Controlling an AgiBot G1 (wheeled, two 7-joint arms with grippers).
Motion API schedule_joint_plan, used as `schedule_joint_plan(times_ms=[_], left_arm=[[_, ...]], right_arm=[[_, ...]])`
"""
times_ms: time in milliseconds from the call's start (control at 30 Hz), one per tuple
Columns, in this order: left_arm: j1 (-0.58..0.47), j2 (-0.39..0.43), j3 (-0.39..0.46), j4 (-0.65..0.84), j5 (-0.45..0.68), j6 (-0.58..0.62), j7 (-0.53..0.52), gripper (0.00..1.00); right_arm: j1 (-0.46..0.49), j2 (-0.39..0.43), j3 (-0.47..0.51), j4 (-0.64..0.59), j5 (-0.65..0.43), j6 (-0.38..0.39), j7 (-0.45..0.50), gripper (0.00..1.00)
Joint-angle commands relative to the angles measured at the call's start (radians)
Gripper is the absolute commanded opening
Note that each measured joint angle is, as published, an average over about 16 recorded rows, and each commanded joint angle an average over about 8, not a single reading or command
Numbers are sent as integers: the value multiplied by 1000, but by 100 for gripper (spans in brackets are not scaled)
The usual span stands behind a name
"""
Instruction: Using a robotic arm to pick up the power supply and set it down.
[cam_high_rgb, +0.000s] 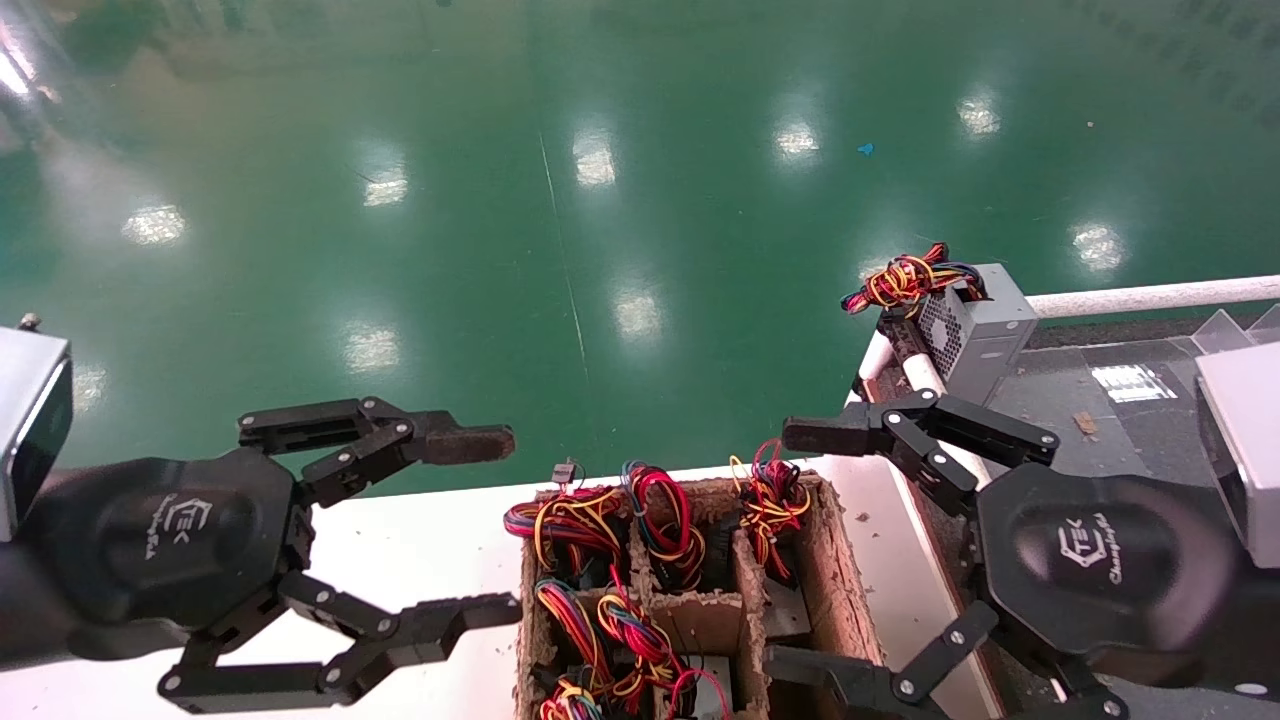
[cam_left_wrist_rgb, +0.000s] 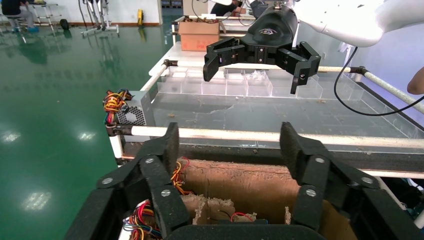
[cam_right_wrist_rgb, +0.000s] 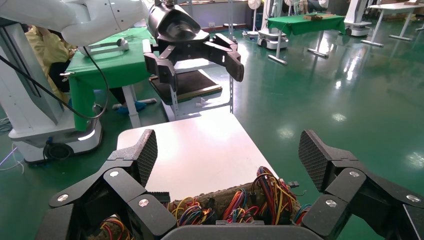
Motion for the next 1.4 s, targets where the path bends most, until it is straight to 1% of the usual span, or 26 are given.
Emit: schedule_joint_plan(times_ms=[33,833,867,900,1100,1133,1167,1400], left_arm=[[0,0,0,0,0,0,0,0],[0,0,0,0,0,0,0,0],[0,0,0,0,0,0,0,3],[0,0,0,0,0,0,0,11],[0,0,0,0,0,0,0,86],[0,0,0,0,0,0,0,96],[0,0,0,0,0,0,0,100],[0,0,0,0,0,0,0,100]], right_arm=[[0,0,0,0,0,0,0,100],[0,0,0,0,0,0,0,100],[0,0,0,0,0,0,0,100],[0,0,0,0,0,0,0,100],[0,0,0,0,0,0,0,100],[0,0,0,0,0,0,0,100],[0,0,0,0,0,0,0,100],[0,1,-1,-2,-4,1,1,100]])
